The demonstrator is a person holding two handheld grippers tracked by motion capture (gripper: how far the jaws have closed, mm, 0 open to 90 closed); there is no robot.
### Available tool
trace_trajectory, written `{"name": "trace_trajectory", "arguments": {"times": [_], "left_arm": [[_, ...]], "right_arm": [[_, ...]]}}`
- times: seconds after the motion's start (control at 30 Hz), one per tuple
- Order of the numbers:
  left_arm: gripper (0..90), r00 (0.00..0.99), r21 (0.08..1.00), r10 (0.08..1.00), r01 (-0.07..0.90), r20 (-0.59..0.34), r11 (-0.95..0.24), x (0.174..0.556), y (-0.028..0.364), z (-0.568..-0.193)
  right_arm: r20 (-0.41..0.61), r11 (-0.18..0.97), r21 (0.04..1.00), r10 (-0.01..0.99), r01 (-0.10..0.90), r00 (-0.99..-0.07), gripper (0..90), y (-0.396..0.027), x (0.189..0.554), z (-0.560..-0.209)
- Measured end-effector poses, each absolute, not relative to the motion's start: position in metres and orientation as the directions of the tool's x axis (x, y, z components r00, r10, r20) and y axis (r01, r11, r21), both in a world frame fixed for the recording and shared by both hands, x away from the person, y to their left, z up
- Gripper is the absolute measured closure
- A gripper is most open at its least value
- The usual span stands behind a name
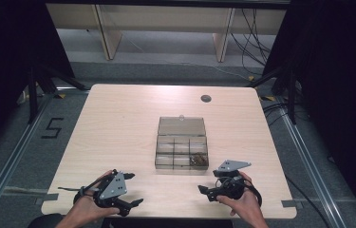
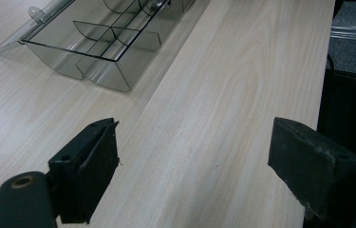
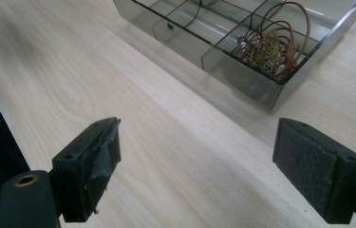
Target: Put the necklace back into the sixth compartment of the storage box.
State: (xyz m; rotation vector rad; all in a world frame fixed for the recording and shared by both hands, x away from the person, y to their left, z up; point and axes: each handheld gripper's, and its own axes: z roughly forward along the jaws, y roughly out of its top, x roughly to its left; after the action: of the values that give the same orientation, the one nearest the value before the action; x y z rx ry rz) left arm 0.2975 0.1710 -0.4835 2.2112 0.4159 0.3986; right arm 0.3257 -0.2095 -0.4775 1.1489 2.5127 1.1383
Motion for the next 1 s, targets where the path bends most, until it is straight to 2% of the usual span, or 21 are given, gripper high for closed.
{"name": "trace_trajectory", "arguments": {"times": [0.07, 0.5, 0.57, 0.63, 1.0], "left_arm": [[16.4, 0.895, 0.783, 0.422, 0.16, 0.141, -0.601, 0.298, 0.171, -0.484], [16.4, 0.896, 0.783, 0.422, 0.163, 0.137, -0.6, 0.298, 0.171, -0.484], [16.4, 0.893, 0.781, 0.426, 0.158, 0.148, -0.604, 0.298, 0.171, -0.484], [16.4, 0.896, 0.774, 0.416, 0.154, 0.152, -0.614, 0.299, 0.172, -0.483], [16.4, 0.896, 0.774, 0.418, 0.155, 0.152, -0.614, 0.299, 0.172, -0.484]], "right_arm": [[0.175, 0.392, 0.712, 0.705, 0.583, -0.687, 16.6, -0.209, 0.324, -0.481], [0.164, 0.415, 0.703, 0.695, 0.578, -0.7, 16.6, -0.212, 0.32, -0.482], [0.201, 0.389, 0.69, 0.707, 0.61, -0.678, 16.6, -0.21, 0.316, -0.482], [0.169, 0.408, 0.702, 0.701, 0.584, -0.693, 16.6, -0.212, 0.318, -0.483], [0.164, 0.406, 0.711, 0.698, 0.574, -0.697, 16.6, -0.214, 0.314, -0.486]]}}
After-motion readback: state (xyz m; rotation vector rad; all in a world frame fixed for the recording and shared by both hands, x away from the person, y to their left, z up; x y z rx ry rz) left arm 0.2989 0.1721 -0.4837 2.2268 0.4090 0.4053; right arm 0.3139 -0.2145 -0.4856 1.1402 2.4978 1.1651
